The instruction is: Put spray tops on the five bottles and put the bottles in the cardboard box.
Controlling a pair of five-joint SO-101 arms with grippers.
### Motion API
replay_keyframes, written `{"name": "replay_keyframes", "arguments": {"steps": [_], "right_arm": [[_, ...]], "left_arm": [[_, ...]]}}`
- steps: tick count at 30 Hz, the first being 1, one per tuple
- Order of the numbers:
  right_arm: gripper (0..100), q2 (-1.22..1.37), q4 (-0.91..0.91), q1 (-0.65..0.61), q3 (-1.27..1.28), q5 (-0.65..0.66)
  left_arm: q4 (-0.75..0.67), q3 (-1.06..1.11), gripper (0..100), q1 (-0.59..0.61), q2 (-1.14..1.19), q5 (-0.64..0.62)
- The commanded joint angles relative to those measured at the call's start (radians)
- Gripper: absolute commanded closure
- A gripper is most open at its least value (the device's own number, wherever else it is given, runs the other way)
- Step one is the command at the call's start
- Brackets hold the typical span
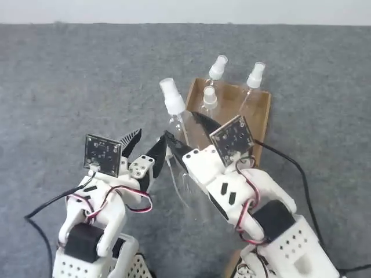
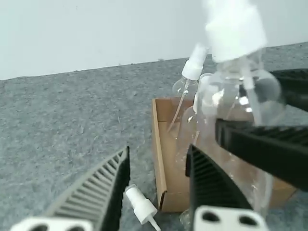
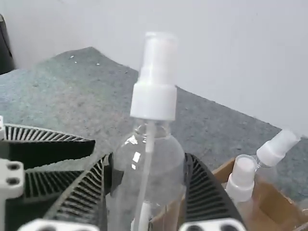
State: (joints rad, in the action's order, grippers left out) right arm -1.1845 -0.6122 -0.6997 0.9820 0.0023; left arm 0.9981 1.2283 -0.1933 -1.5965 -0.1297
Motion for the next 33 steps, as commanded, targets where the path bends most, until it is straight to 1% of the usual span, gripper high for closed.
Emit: {"name": "replay_keyframes", "arguments": {"steps": [1, 5, 7, 9, 13, 17, 21, 24, 29, 31, 33], "right_arm": [[99.3, -0.081, -0.054, 0.008, -0.081, -0.008], [99.3, -0.120, -0.090, 0.010, -0.081, -0.006], [99.3, -0.139, -0.097, 0.018, -0.081, 0.018], [99.3, -0.151, -0.117, 0.036, -0.081, 0.044], [99.3, -0.157, -0.173, 0.097, -0.081, 0.043], [99.3, -0.157, -0.188, 0.197, -0.081, 0.043], [99.3, -0.157, -0.191, 0.338, -0.081, 0.043], [99.3, -0.143, -0.174, 0.414, -0.074, 0.041], [99.3, -0.104, -0.056, 0.456, -0.005, 0.041], [99.3, -0.071, -0.012, 0.455, 0.008, 0.034], [99.3, -0.039, 0.015, 0.447, -0.006, -0.031]], "left_arm": [[-0.012, -0.002, 82, -0.008, -0.014, 0.005], [-0.020, 0.016, 82, -0.008, -0.014, 0.005], [-0.020, 0.016, 82, -0.008, -0.014, 0.005], [-0.020, 0.016, 82, -0.008, -0.014, 0.005], [-0.020, 0.016, 82, -0.006, -0.014, 0.006], [-0.020, 0.018, 82, -0.006, -0.014, 0.006], [-0.020, 0.018, 82, -0.006, -0.014, 0.006], [-0.020, 0.018, 82, -0.006, -0.014, 0.006], [-0.017, 0.018, 82, -0.006, -0.014, 0.006], [-0.015, 0.018, 82, -0.008, -0.014, 0.023], [-0.017, 0.018, 82, -0.029, -0.014, 0.074]]}}
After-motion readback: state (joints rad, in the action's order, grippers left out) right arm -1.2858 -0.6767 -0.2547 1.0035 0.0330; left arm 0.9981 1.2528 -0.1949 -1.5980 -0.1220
